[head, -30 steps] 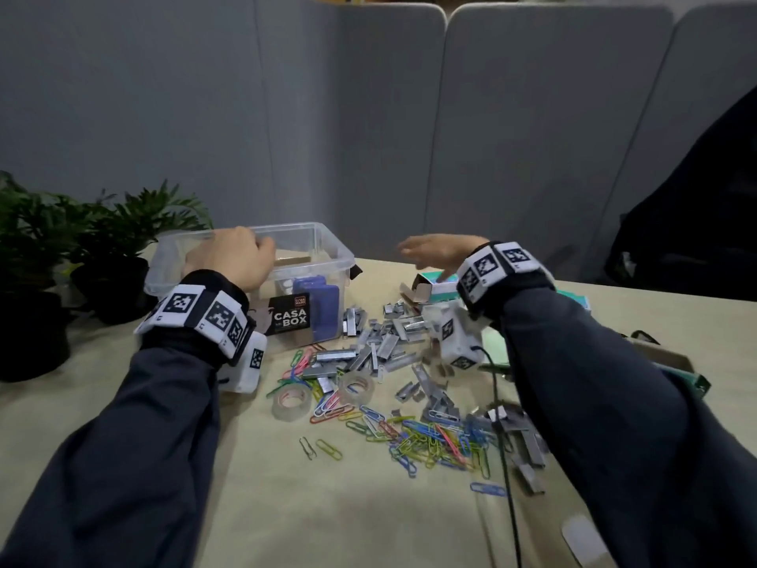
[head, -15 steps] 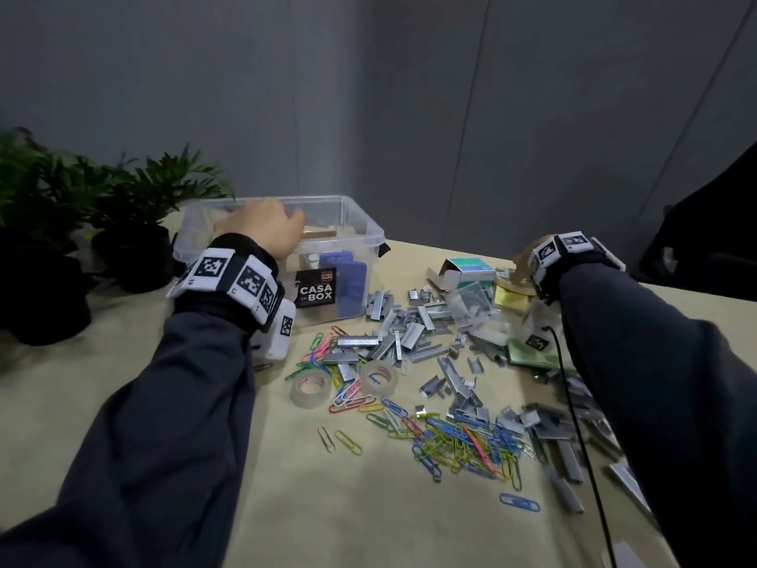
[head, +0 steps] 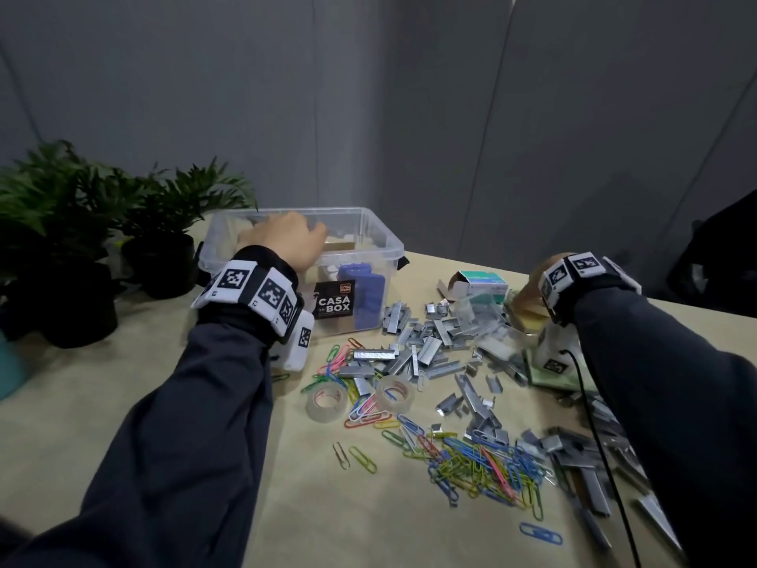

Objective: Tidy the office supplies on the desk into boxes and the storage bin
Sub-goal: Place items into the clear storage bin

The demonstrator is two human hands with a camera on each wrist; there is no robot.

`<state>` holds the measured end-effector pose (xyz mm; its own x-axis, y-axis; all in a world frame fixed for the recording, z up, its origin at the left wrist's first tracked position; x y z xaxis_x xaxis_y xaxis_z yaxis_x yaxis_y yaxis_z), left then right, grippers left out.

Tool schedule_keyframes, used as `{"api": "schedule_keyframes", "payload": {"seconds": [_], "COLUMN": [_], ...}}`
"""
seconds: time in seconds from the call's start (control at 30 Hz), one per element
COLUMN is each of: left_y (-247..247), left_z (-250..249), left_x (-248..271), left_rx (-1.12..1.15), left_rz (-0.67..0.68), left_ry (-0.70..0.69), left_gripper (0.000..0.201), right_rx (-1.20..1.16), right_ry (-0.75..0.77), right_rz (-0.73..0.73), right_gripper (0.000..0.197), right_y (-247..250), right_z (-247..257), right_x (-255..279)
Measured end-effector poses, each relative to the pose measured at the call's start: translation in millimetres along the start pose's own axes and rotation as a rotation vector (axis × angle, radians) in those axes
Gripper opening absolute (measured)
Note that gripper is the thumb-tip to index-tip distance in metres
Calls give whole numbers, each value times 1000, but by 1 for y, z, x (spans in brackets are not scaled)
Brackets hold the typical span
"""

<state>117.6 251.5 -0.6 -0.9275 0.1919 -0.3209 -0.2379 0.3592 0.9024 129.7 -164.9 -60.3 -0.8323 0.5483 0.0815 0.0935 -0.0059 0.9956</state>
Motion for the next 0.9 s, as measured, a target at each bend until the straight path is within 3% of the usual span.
{"api": "schedule_keyframes", "payload": {"seconds": [0.03, 0.1, 0.2, 0.27, 0.33, 0.43, 0.53, 0.6, 0.67, 0.8, 0.9], "left_y": [0, -1, -2, -2, -2, -5, -12, -15, -17, -17, -18], "left_z": [0, 0, -3, -4, -4, -10, -18, -18, -15, -11, -12], "left_x": [0, -2, -4, -5, -4, 0, 5, 5, 3, 1, -1], "left_rx": [-10, -42, -65, -56, -39, 16, 26, 13, 2, -15, -11], "left_rz": [1, 3, 8, 18, 31, 110, 236, 280, 278, 263, 267], "left_ry": [-1, -14, -40, -51, -49, -61, -94, -82, -70, -55, -69], "left_gripper": [53, 53, 48, 45, 44, 51, 64, 50, 37, 35, 37], "right_rx": [77, 152, 205, 143, -33, -335, -446, -436, -375, -139, -95], "right_ry": [-26, -95, -75, -66, -65, 122, 345, 419, 460, 530, 483], "right_rz": [17, 67, -127, -318, -400, -442, -377, -332, -374, -503, -403], "right_gripper": [17, 24, 22, 23, 29, 42, 34, 29, 29, 25, 43], "right_y": [4, 9, 51, 99, 145, 182, 178, 160, 144, 116, 102], "right_z": [-1, -11, -7, 5, 23, 77, 144, 181, 208, 241, 239], "right_x": [3, 13, 38, 55, 72, 100, 134, 149, 157, 156, 137]}}
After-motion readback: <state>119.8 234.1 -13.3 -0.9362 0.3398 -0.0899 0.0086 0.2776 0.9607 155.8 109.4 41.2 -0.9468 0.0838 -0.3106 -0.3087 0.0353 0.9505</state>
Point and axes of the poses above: each hand's wrist, its own x-axis away from the middle knuckle, its own y-axis out of the back of the hand, z = x × y, the point moved 10 cm from there along -x, towards the middle knuckle, and after that the axes turned 14 degrees about -y, right-handed, at the moved point
